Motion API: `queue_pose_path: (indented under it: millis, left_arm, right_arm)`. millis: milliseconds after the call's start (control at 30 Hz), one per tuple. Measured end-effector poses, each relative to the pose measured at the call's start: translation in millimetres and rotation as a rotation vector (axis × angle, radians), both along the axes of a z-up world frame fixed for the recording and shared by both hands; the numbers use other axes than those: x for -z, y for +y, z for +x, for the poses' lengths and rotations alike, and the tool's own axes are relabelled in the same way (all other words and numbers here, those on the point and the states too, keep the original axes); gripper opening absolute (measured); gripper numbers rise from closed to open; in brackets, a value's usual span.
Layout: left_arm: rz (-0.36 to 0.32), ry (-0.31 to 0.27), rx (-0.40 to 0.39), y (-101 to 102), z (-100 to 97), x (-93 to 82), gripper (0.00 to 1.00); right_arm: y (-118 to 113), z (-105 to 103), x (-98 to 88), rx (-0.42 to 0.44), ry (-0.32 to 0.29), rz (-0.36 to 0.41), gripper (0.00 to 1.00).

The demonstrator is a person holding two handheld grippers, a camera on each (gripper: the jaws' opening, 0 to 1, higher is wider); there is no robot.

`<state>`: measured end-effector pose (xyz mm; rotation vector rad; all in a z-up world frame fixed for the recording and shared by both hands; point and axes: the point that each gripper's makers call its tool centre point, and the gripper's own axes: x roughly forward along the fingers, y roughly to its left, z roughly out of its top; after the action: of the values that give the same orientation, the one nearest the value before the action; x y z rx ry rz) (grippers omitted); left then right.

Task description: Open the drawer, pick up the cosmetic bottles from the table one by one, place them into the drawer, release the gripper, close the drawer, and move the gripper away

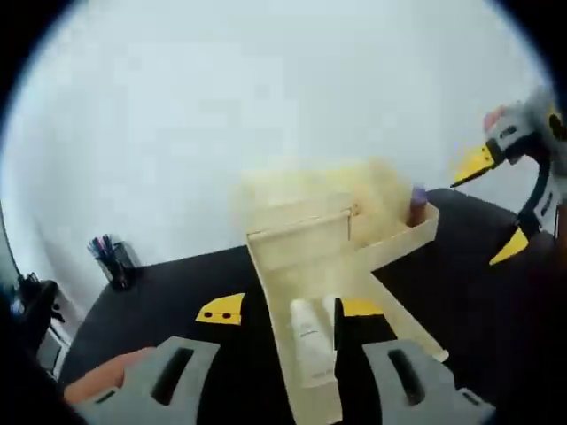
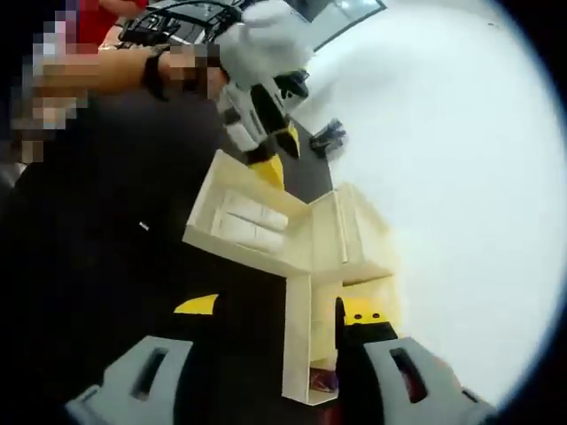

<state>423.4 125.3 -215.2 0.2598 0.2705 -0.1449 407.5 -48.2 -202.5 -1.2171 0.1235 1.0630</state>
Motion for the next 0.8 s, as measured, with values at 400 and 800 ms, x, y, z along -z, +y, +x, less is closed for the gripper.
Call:
queue_pose_path:
  millis: [400,800]
  left_arm:
    - [-0.164,-0.188,0.119,21.0,-31.9,-7.5,0.81]
    - [-0.229,-0.183,0.288,6.1,-52.5,-5.7,0.96]
  right_arm:
    - [13.0,4.3,7.8,0.065,0.027,0.026,0.7]
    - [24.8,6.1,6.1,0.085,0.061,0.107,0.88]
